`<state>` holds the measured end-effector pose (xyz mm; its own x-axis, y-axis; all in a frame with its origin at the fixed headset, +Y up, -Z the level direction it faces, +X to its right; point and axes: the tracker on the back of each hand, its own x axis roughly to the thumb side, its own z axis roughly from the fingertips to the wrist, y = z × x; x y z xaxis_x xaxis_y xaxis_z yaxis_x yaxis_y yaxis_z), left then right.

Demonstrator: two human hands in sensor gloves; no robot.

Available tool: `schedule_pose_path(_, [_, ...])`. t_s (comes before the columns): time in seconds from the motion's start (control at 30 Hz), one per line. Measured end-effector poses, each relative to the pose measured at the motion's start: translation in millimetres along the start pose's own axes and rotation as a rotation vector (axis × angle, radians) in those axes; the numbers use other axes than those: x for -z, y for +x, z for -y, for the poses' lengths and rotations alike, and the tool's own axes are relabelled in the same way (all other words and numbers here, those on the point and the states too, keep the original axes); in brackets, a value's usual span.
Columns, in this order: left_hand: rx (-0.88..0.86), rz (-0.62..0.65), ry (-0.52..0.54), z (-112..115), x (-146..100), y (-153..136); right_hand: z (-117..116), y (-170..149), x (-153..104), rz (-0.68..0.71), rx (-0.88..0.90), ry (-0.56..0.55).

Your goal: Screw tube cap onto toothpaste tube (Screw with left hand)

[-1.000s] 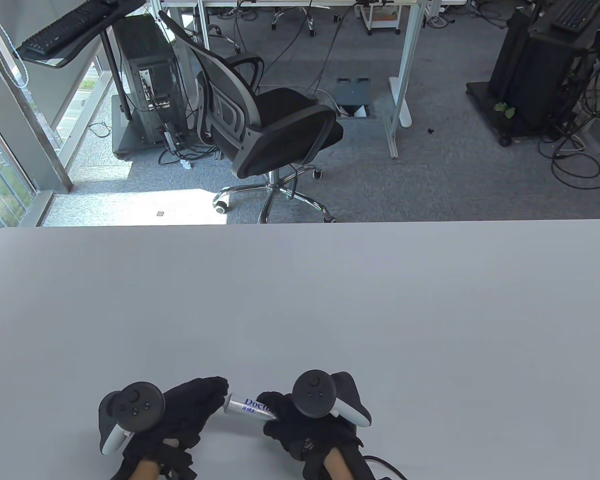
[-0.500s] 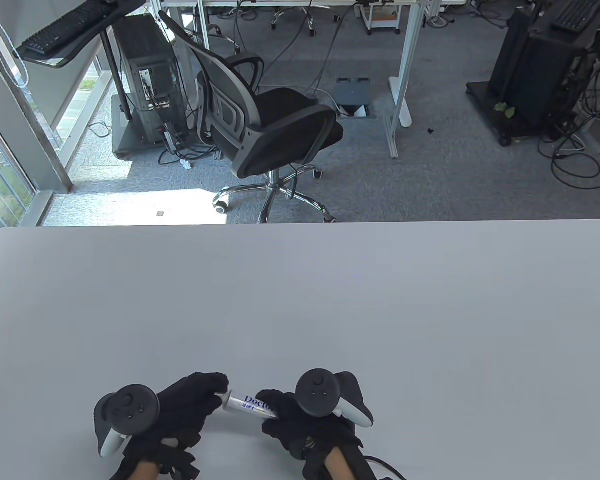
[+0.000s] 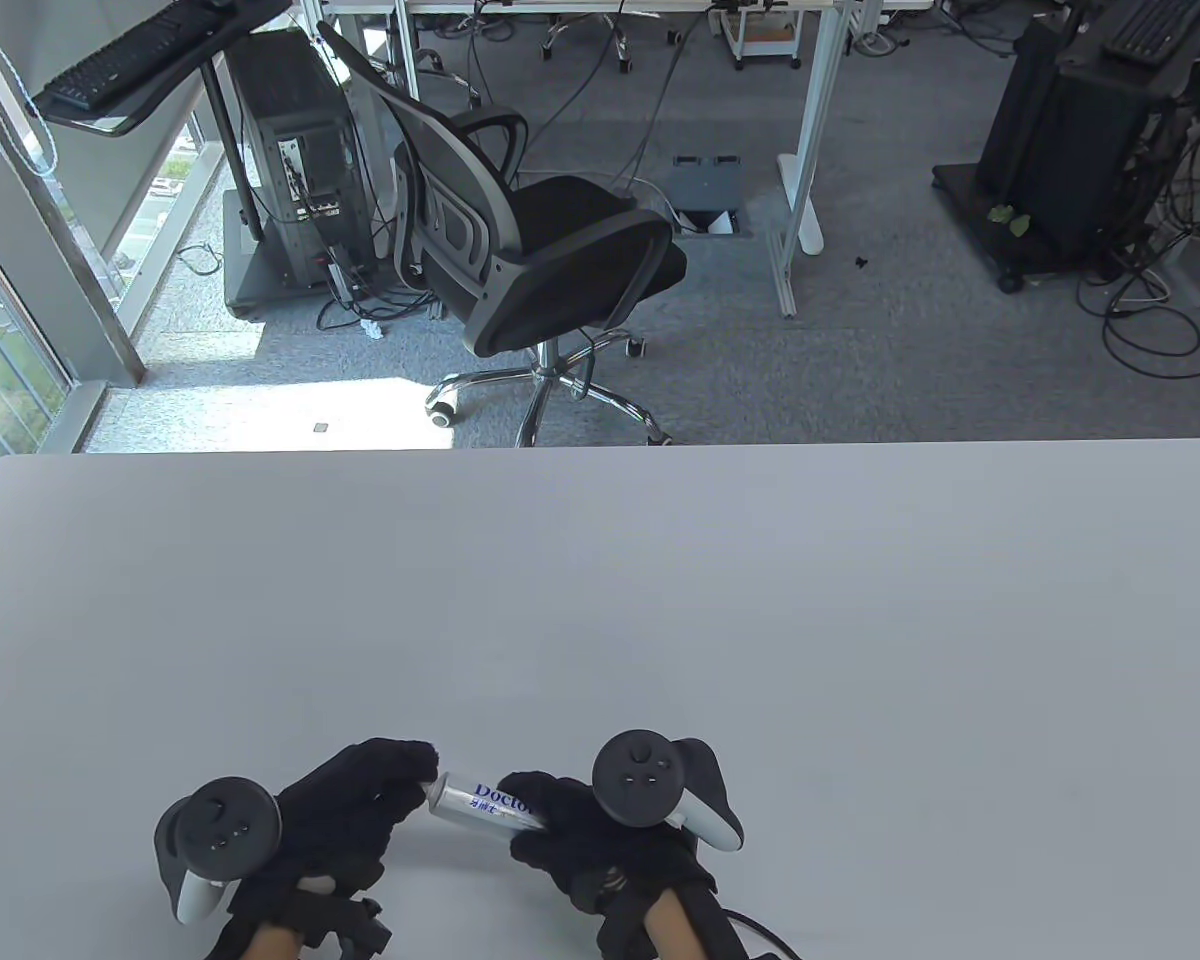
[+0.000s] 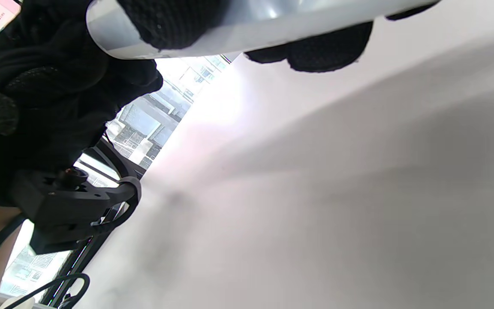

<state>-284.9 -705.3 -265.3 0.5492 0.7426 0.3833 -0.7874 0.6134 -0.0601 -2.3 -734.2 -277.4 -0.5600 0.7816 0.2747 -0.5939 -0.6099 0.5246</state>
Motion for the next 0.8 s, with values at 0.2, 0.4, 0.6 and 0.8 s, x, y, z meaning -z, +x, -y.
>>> schedule_pose_path(0.2, [-0.012, -0.063, -0.039, 4.0, -0.3, -11.0, 2.6, -4.6, -2.1, -0.024, -0.025, -0.025])
schedule_pose_path(0.4, [0.017, -0.064, -0.070, 11.6, 2.1, -8.8, 0.1, -3.2, -2.6, -0.030, -0.065, -0.002])
schedule_pose_path(0.6, [0.068, -0.002, -0.030, 8.1, 0.6, 2.0, 2.0, -0.6, -3.5, -0.012, -0.057, -0.003])
schedule_pose_path(0.8, [0.077, 0.029, -0.013, 4.6, 0.3, 6.4, 6.8, 5.8, -6.0, -0.006, -0.070, -0.009])
